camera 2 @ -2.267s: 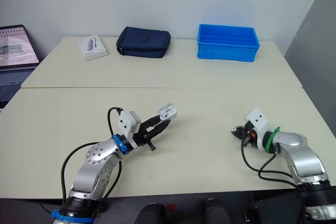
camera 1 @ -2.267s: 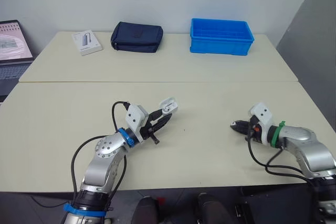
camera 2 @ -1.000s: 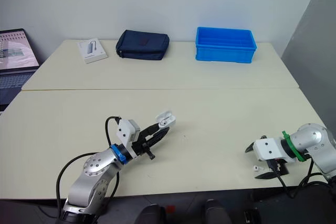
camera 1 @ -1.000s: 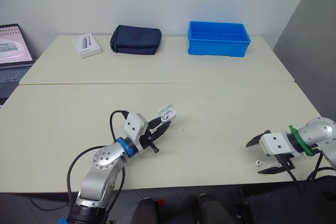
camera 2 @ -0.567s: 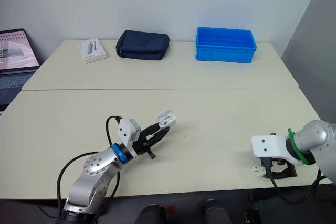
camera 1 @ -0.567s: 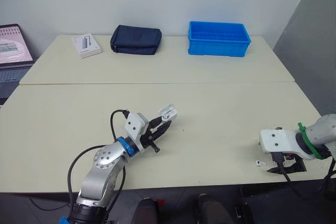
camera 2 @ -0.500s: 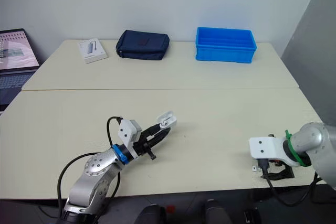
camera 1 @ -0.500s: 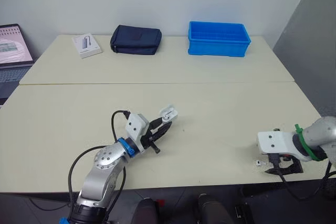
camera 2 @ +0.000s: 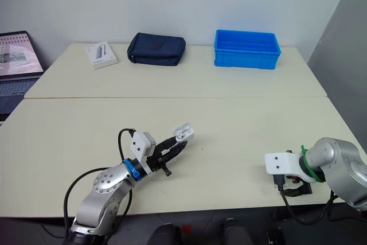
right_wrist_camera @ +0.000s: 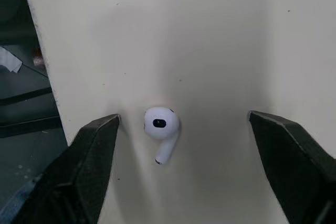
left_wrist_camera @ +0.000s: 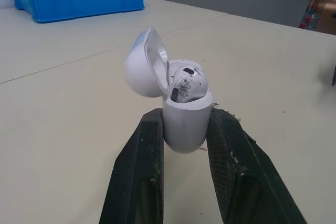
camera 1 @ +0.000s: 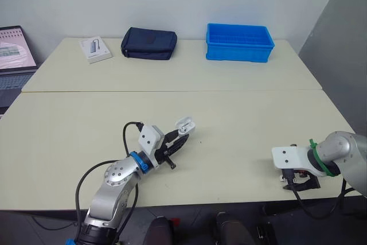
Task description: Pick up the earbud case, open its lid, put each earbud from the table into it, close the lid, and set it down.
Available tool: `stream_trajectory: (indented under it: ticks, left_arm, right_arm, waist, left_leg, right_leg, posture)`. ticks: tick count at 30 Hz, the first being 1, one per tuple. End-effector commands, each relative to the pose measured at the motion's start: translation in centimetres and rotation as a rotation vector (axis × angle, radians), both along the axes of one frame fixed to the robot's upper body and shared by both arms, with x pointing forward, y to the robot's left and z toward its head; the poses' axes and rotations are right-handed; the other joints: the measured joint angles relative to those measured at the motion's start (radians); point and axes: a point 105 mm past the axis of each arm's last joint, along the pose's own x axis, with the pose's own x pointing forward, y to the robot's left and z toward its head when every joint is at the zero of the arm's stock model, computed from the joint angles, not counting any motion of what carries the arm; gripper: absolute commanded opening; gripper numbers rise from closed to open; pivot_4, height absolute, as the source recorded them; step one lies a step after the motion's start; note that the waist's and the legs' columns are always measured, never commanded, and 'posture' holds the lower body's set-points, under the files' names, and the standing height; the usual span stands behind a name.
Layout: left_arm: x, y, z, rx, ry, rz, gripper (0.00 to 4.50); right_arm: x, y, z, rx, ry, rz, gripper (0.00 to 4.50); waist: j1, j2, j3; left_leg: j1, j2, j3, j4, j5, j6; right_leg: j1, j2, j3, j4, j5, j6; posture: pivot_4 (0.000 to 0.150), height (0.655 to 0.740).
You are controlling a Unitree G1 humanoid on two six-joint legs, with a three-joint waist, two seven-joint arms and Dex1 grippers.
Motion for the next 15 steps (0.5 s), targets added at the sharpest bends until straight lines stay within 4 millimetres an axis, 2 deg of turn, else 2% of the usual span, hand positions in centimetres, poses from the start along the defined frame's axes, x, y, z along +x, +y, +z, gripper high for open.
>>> stream_trajectory:
  ticks: [1, 7, 8, 12, 15]
  left_arm:
    - [-0.2, -0.4, 1.2, -0.017, -0.047, -0.010, 0.81]
    - [-0.2, -0.4, 1.2, -0.017, -0.048, -0.010, 0.81]
    - [-0.1, -0.4, 1.2, -0.017, -0.048, -0.010, 0.81]
    - [0.0, -0.4, 1.2, -0.016, -0.050, -0.012, 0.81]
    - [0.2, -0.4, 1.2, -0.015, -0.054, -0.014, 0.81]
  right_arm:
    - [0.2, -0.3, -0.3, -0.016, -0.010, -0.014, 2.73]
    - [0.1, 0.0, -0.3, -0.008, -0.006, -0.004, 0.64]
    - [0.1, 0.1, -0.2, -0.004, -0.008, -0.001, 0.40]
    - [0.4, 0.5, 0.7, 0.015, -0.040, 0.017, 0.40]
    - [1.3, 1.7, 2.2, 0.082, -0.102, 0.031, 0.40]
  waist:
    - [-0.001, -0.001, 0.000]
    - [-0.001, -0.001, -0.001]
    - [-0.001, -0.001, -0.001]
    - [-0.001, -0.001, -0.001]
    - [-0.002, -0.001, 0.000]
  left_leg:
    - [0.000, 0.000, 0.000, 0.000, 0.000, 0.000]
    - [0.001, 0.000, 0.000, 0.000, 0.000, 0.000]
    - [0.001, 0.000, 0.000, 0.000, 0.000, 0.000]
    - [0.000, 0.000, 0.000, 0.000, 0.000, 0.000]
    - [0.000, 0.000, 0.000, 0.000, 0.000, 0.000]
  right_leg:
    - [0.000, 0.000, 0.000, 0.000, 0.000, 0.000]
    - [0.000, 0.000, 0.000, 0.000, 0.000, 0.000]
    - [0.000, 0.000, 0.000, 0.000, 0.000, 0.000]
    - [0.000, 0.000, 0.000, 0.000, 0.000, 0.000]
    - [0.000, 0.000, 0.000, 0.000, 0.000, 0.000]
  posture:
    - [0.150, 0.7280]
    - [0.150, 0.7280]
    - [0.150, 0.7280]
    - [0.150, 0.7280]
    - [0.150, 0.7280]
